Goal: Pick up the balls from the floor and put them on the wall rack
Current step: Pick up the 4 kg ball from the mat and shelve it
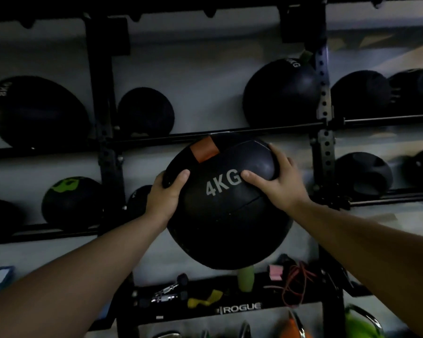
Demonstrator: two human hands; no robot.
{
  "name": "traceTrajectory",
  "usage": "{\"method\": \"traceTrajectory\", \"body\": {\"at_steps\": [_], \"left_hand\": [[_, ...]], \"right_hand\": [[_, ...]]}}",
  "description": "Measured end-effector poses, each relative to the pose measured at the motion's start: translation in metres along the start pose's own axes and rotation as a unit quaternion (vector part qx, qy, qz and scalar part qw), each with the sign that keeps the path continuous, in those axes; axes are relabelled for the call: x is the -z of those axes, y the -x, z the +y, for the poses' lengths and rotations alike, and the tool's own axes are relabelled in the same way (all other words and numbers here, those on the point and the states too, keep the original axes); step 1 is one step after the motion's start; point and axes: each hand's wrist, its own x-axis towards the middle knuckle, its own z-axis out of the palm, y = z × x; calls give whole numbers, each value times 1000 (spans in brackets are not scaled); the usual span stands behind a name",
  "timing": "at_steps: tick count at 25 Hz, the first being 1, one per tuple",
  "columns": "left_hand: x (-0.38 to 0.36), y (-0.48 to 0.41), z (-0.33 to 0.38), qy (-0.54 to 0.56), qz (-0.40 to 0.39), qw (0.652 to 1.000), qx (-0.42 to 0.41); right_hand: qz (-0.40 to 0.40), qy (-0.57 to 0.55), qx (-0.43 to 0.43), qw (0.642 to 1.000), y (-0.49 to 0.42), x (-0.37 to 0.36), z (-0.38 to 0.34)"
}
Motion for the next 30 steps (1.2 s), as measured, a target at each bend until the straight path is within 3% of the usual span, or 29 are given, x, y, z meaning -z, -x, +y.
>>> {"method": "traceTrajectory", "body": {"at_steps": [8, 12, 18, 23, 27, 30], "left_hand": [[-32, -167, -92, -46, 59, 997, -1], [-37, -247, -166, -45, 33, 998, 2], [-35, -331, -251, -33, -1, 998, -53], [-40, -364, -272, -68, -50, 980, -182], [-37, -357, -262, -66, -67, 980, -175], [-29, -334, -244, -115, -86, 982, -121]], "right_hand": [[-25, -38, -2, 999, -144, -136, 129], [-10, -17, -7, 1000, -191, -209, 190], [-33, 62, 111, 991, -300, -301, 201], [-4, 39, 124, 991, -320, -316, 224], [-24, 62, 136, 989, -315, -308, 218], [-55, 178, 109, 976, -302, -295, 206]]}}
